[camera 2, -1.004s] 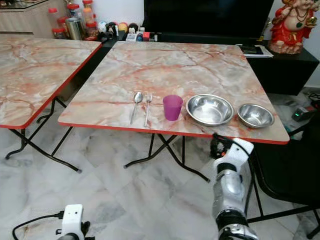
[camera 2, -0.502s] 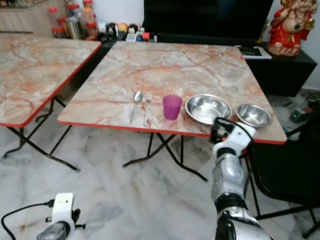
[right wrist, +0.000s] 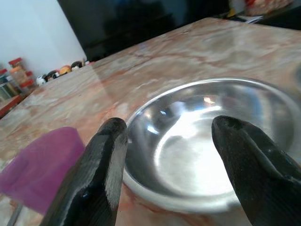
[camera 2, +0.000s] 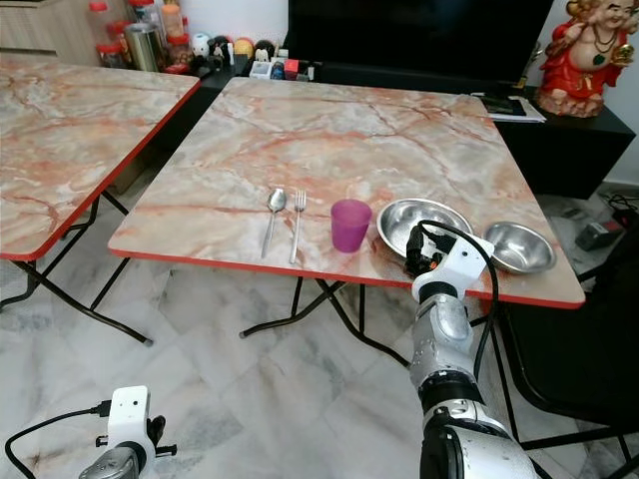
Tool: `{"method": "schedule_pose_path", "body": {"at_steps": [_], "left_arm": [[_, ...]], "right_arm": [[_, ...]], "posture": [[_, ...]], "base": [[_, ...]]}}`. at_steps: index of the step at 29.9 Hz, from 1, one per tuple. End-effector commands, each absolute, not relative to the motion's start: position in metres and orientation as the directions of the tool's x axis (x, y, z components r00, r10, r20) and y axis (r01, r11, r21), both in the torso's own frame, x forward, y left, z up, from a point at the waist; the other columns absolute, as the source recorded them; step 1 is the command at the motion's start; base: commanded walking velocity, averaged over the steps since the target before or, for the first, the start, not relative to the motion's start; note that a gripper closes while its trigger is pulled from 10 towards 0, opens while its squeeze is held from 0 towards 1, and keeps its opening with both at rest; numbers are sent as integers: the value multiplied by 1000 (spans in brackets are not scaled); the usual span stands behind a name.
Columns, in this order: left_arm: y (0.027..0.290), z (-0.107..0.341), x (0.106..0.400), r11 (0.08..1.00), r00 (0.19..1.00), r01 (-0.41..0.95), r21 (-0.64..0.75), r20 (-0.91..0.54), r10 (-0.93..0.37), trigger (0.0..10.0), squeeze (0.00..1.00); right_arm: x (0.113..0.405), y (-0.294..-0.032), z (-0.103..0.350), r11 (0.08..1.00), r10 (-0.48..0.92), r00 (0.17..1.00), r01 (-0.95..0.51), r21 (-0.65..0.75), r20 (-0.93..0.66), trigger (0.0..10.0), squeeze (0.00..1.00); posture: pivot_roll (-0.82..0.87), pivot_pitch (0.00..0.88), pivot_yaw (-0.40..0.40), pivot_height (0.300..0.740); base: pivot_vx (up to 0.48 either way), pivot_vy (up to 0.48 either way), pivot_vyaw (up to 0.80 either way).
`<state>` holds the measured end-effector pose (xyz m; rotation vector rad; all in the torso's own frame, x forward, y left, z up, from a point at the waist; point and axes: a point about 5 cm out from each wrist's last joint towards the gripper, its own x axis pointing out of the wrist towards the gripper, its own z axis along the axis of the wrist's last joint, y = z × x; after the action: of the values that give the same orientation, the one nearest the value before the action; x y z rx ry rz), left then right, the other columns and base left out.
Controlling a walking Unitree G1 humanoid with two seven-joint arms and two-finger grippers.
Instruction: Setting the table
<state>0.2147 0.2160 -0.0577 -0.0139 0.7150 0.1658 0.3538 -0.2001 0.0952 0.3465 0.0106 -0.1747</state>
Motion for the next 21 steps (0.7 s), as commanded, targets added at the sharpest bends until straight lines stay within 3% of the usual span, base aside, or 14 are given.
{"method": "schedule_pose_path", "body": {"at_steps": [1, 7, 17, 21], "left_arm": [[221, -56, 215, 985, 748, -168, 45, -645, 157, 10000, 0], [223, -56, 214, 984, 748, -171, 45, -644, 160, 10000, 0], [226, -63, 200, 985, 726, -163, 55, -669, 158, 10000, 0], [229, -63, 199, 984, 728, -166, 60, -666, 163, 10000, 0]], "right_arm": [[359, -198, 104, 922, -163, 986, 159, 354, -20, 10000, 0], [360, -199, 106, 921, -166, 986, 159, 356, -9, 10000, 0], [348, -210, 105, 921, -230, 973, 208, 329, 29, 10000, 0], [343, -213, 112, 931, -245, 968, 216, 294, 64, 10000, 0]], "posture": [[28, 0, -71, 740], [26, 0, -69, 740], [5, 0, -40, 740], [6, 0, -38, 740]], "base": [[356, 0, -631], [356, 0, -694], [342, 0, 0], [0, 0, 0]]}}
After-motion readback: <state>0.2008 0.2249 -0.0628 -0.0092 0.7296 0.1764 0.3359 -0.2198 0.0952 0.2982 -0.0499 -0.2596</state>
